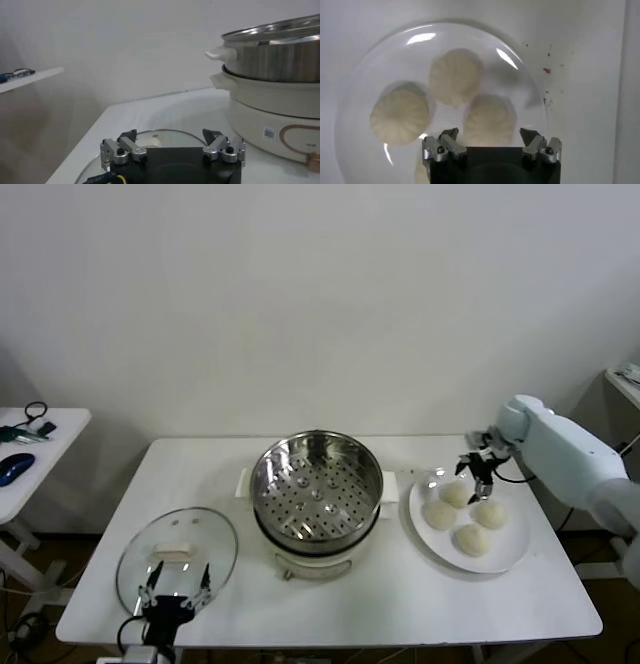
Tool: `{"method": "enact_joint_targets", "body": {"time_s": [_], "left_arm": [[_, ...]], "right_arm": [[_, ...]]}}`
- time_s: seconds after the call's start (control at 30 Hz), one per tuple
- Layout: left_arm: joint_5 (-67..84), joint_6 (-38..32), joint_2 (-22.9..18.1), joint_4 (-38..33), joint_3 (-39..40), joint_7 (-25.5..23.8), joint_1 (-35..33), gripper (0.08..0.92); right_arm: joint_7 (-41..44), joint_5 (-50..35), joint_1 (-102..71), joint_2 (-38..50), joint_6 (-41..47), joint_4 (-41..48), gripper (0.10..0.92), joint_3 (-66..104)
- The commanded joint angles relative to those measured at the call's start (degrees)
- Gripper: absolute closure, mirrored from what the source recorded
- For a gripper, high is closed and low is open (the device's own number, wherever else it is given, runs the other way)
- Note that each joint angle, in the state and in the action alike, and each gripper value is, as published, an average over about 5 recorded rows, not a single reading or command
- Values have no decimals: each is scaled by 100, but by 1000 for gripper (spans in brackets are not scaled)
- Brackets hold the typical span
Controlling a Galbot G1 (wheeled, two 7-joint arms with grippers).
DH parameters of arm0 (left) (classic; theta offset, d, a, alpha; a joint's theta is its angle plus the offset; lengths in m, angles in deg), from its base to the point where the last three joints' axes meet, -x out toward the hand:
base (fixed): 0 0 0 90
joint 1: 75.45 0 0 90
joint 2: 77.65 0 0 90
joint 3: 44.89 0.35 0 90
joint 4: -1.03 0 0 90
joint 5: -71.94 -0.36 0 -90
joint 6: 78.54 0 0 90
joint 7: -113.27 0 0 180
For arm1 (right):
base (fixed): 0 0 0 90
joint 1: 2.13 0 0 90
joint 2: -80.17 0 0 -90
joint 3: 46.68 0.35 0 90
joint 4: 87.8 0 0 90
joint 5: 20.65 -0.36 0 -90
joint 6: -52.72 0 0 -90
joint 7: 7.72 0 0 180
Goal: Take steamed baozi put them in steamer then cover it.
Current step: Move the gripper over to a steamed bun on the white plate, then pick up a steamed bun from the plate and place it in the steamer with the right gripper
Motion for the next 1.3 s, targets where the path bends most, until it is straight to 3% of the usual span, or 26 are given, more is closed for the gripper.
{"method": "enact_joint_targets", "body": {"time_s": [0.03, 0.5, 0.87, 1.07, 1.3], "left_arm": [[-5, -1, -11, 17, -1, 4, -3, 177], [-26, -5, -21, 36, 12, 14, -20, 177], [-86, -7, -11, 67, 30, 25, -9, 177], [-114, 0, -21, 46, 44, 31, -11, 177], [-120, -2, 14, -16, 52, 31, -5, 177]], "right_arm": [[-74, 320, -122, -447, 4, 595, 203, 196], [-83, 493, -125, -405, -8, 630, 252, 232], [-49, 475, 1, -328, -47, 472, 342, 167], [97, 71, 797, 108, -175, -405, 346, -767], [330, -1129, 3007, 270, -874, -2195, 355, -2464]]}}
